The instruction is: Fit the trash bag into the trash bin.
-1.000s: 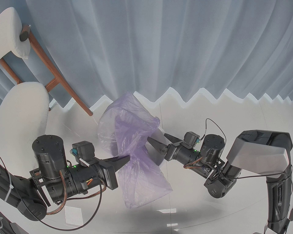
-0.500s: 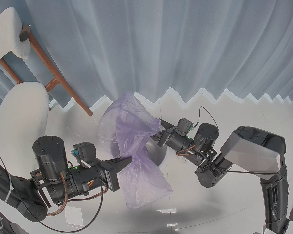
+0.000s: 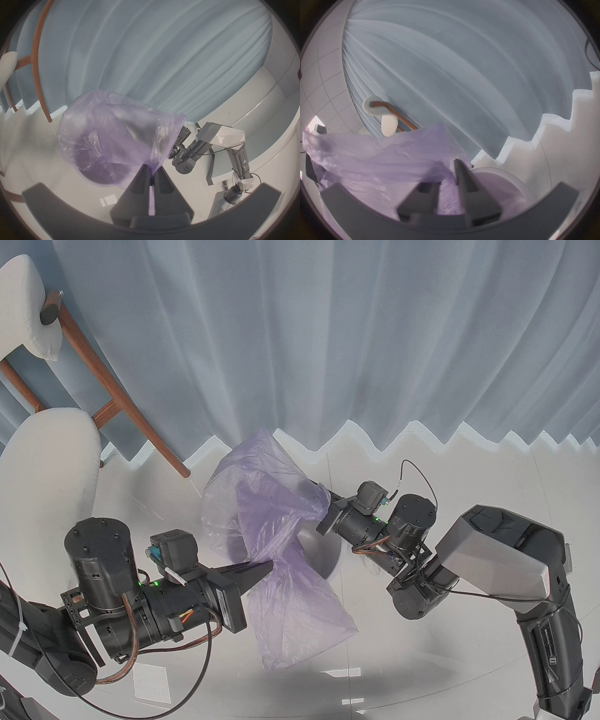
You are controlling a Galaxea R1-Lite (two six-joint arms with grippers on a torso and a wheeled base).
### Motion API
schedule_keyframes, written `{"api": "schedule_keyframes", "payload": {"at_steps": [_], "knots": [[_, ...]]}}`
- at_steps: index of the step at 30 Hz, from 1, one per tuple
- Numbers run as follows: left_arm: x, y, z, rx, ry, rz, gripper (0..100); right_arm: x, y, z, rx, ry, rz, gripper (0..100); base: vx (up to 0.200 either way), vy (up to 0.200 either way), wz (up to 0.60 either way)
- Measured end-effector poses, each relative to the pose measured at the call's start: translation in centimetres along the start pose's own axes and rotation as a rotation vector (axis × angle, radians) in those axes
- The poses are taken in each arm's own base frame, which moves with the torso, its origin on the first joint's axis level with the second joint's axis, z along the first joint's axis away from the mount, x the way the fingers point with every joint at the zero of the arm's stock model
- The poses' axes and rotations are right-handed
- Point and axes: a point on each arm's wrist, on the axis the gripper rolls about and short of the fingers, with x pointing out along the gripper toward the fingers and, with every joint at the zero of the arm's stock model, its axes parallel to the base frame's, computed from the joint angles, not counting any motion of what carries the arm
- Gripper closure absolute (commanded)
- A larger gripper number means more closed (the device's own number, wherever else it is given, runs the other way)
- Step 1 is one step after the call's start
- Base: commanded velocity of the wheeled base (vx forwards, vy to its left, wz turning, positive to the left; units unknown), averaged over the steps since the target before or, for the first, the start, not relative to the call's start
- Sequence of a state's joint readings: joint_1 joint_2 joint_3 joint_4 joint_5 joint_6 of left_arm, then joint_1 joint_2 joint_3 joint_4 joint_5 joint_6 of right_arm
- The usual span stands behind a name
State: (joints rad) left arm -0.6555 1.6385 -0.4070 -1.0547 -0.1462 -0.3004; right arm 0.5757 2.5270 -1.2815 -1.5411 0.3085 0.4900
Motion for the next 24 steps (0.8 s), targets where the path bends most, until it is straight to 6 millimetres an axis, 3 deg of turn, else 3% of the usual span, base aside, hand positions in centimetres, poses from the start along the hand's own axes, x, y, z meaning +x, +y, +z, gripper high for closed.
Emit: {"api": "schedule_keyframes", "payload": {"at_steps": [4, 13, 18, 24], "knots": [[0.1, -0.1, 0.3, 0.001, -0.012, -0.007, 100, -1.7, -0.4, 1.1, 0.021, 0.021, -0.034, 100, 0.000, 0.000, 0.00], [0.4, 0.0, 0.9, 0.000, -0.026, -0.032, 100, -8.7, -0.6, 5.7, 0.070, 0.131, -0.102, 100, 0.000, 0.000, 0.00], [0.7, 1.2, 1.4, -0.006, -0.040, 0.002, 100, -12.1, -0.2, 8.6, 0.072, 0.131, -0.137, 100, 0.000, 0.000, 0.00], [1.2, 2.9, 1.9, -0.015, -0.049, 0.035, 100, -14.6, 1.0, 10.1, 0.083, 0.151, -0.138, 100, 0.000, 0.000, 0.00]]}}
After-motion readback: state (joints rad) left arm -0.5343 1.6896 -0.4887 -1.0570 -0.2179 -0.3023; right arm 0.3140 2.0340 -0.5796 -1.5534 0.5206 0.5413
